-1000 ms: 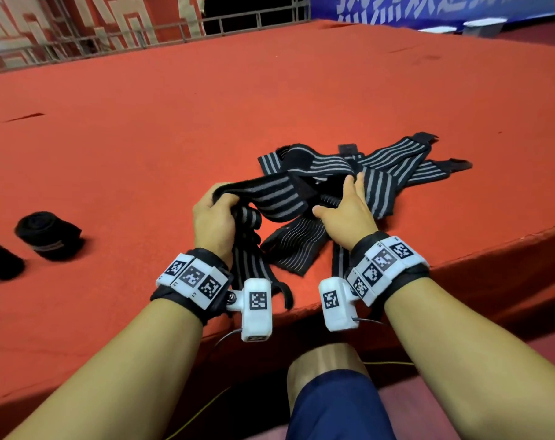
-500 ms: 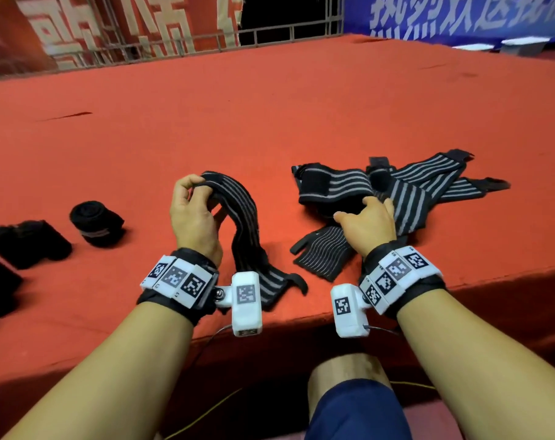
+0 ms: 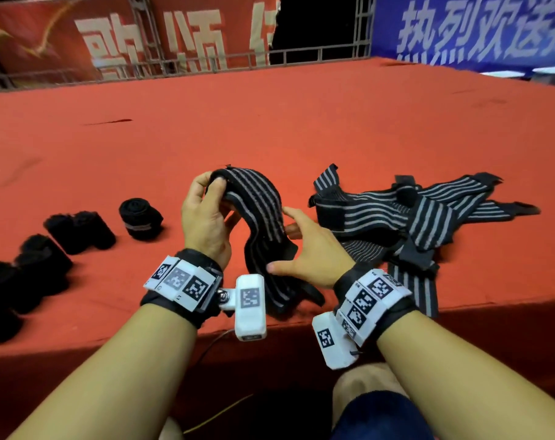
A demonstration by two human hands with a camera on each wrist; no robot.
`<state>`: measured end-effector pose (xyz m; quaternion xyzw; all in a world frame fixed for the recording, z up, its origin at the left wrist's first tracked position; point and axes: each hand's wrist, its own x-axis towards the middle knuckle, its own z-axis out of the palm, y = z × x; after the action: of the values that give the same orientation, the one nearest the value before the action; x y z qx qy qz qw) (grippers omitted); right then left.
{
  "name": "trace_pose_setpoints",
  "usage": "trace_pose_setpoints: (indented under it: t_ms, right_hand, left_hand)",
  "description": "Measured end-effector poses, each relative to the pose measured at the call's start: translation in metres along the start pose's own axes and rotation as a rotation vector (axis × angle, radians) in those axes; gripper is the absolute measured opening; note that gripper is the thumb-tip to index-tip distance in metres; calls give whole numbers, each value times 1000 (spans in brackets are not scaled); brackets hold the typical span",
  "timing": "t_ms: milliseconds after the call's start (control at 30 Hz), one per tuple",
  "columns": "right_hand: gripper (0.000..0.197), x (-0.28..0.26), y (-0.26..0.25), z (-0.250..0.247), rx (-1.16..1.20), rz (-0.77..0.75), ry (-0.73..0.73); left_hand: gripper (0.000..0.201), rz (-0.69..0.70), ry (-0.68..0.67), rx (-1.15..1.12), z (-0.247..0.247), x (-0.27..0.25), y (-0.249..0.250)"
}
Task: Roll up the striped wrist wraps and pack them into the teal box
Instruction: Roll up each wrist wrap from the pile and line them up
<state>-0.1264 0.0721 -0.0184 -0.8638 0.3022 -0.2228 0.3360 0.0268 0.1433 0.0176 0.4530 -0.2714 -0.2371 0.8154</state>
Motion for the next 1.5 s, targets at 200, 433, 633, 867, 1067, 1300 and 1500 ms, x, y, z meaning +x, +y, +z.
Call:
trace_pose_setpoints:
  t_ms: [200, 433, 633, 867, 1067, 1300, 1500]
  right_hand:
    - [43, -1, -16, 7, 89, -62, 186]
    - [48, -5, -43, 9, 319, -128, 299]
    - [22, -19, -57, 9, 208, -278, 315]
    - [7, -24, -60, 7, 109, -259, 399]
    - [2, -18, -63, -1, 127, -250, 520]
    - [5, -9, -64, -21, 232, -191, 719]
    - [5, -11, -68, -18, 199, -270, 702]
  left_hand:
    - [7, 31, 16, 30, -19, -6, 19]
    - [59, 28, -113, 129, -27, -26, 30]
    - [83, 119, -137, 201, -24, -46, 30]
    - [84, 191, -107, 335, -31, -51, 31]
    - [84, 141, -104, 507, -51, -48, 24]
    - [70, 23, -136, 649, -80, -55, 13]
    - [63, -145, -323, 572, -74, -69, 13]
